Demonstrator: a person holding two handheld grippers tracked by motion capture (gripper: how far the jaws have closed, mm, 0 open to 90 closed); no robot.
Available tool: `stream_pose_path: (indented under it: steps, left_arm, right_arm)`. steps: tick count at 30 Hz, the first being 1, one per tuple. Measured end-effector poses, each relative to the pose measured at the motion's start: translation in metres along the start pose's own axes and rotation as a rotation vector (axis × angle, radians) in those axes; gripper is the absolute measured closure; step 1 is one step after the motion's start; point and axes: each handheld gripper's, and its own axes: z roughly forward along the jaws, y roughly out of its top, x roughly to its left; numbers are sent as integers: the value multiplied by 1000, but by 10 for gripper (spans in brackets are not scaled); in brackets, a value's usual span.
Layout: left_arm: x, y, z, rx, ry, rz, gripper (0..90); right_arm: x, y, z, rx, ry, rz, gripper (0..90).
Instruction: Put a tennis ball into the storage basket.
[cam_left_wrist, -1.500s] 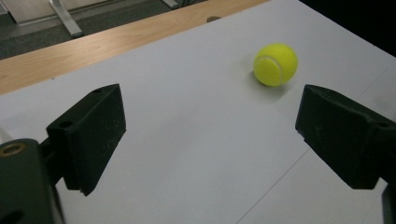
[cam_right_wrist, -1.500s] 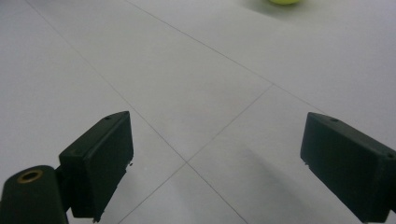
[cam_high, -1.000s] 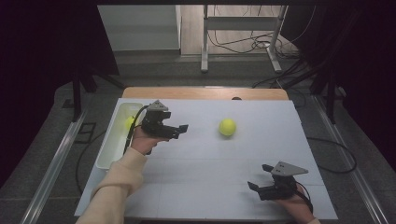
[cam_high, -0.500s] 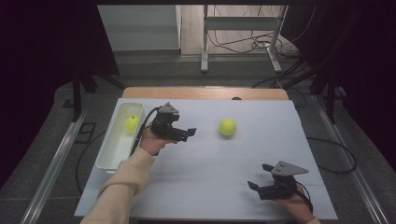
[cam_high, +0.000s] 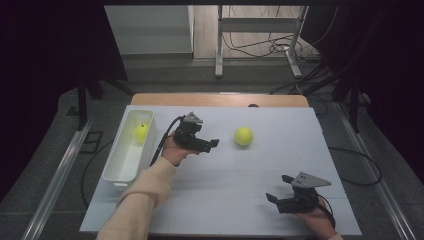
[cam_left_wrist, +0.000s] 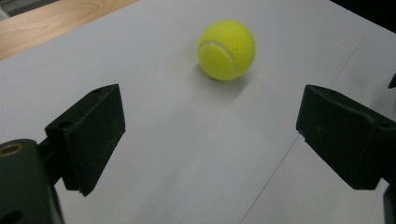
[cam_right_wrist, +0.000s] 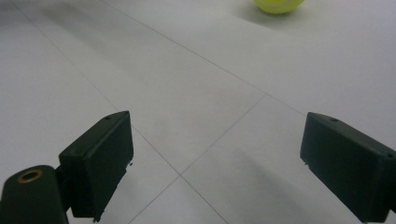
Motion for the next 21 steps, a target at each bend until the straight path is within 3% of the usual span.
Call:
stream_pose_path:
  steps: [6,21]
  left_arm:
    - [0,0,10,2,6,-8,94]
    - [-10,7,35,35,-8,17,93]
  right_arm:
    - [0,0,0,0,1,2,100]
    - [0,0,0,2,-3,-1,100]
